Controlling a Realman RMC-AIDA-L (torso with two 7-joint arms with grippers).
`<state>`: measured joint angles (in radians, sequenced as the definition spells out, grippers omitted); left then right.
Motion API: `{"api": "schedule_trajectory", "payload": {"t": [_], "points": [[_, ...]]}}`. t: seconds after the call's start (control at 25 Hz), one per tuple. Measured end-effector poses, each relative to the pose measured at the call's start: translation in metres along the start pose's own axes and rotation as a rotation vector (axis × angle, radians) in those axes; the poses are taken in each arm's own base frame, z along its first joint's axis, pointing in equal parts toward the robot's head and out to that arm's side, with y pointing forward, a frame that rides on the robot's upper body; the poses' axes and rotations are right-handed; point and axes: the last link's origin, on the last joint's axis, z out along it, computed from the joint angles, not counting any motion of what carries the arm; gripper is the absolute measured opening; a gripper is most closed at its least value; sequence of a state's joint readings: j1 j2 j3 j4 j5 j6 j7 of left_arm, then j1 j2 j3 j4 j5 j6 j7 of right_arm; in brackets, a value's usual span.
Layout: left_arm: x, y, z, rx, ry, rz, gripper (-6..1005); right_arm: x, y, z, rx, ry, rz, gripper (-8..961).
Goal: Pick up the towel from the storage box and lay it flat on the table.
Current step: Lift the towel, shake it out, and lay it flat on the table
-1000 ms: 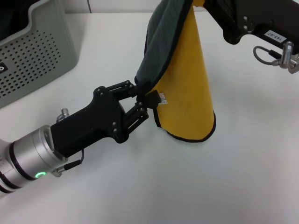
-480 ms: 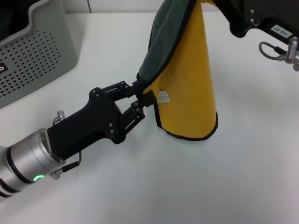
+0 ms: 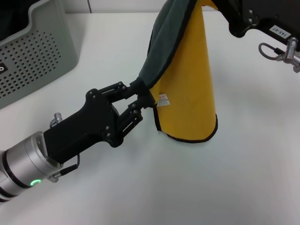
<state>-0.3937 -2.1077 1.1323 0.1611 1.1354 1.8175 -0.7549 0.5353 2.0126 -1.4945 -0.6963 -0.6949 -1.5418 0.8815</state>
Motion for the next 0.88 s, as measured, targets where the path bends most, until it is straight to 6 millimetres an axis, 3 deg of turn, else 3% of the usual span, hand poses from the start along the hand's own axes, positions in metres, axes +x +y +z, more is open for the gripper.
{"api": "schedule_trajectory", "payload": {"t": [0.32,0.6,0.88], "points": [[0.000,0.000,0.001,-0.011,-0.007,0.001,288,-0.001,0.001,-0.001,-0.002,-0.006,0.000,24],[0.001,-0.001,0.001,-0.010,-0.005,0.004,203,-0.001,0.003,-0.003,0.000,-0.008,0.001,27],[0.016,0.003,-0.006,-0.011,0.106,0.050,10,0.002,0.005,-0.007,0.006,-0.001,0.028,30]]}}
